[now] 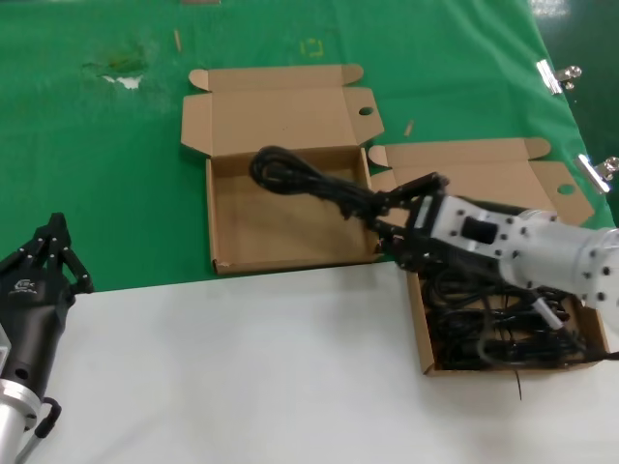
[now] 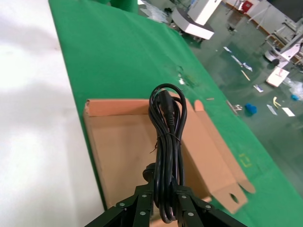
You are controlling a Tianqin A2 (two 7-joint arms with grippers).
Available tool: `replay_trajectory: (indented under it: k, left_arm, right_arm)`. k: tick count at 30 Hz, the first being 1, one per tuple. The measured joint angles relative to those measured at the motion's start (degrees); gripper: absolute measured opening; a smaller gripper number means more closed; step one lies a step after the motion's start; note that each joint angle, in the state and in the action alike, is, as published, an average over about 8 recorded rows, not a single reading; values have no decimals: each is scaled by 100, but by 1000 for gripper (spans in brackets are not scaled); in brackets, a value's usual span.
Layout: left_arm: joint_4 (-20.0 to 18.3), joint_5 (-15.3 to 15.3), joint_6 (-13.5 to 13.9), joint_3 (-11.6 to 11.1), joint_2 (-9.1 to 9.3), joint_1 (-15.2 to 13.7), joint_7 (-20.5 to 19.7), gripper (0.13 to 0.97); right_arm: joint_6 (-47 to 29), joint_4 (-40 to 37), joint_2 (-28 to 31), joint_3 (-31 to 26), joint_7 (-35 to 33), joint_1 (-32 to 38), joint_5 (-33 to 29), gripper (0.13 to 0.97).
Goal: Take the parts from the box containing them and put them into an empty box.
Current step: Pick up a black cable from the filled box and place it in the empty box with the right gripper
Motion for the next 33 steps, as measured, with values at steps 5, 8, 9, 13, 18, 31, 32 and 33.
replay_trajectory:
  k: [5,8,9,13,18,31,32,33]
  left_arm:
    - [0,0,0,0,0,0,0,140]
    - [0,0,0,0,0,0,0,140]
    - [0,0,0,0,0,0,0,140]
    - [0,0,0,0,0,0,0,140]
    - [0,0,0,0,0,0,0,140]
    - [0,0,0,0,0,0,0,140]
    - [0,0,0,0,0,0,0,140]
    - [0,0,0,0,0,0,0,140]
  right_arm:
    - [110,-494,-413,-157,-237,151,-156,193]
    - [204,-818,-618,-205,-374,253,-222,193]
    - [240,-930,-682,-216,-420,290,-241,193]
    - [403,-1376,-906,-232,-593,449,-299,193]
    - [589,-1842,-1130,-216,-744,624,-356,193]
    - [909,-2445,-1458,-149,-971,775,-445,193]
    - [927,-2466,-1474,-140,-978,777,-459,193]
    - [943,-2485,-1488,-131,-982,778,-472,193]
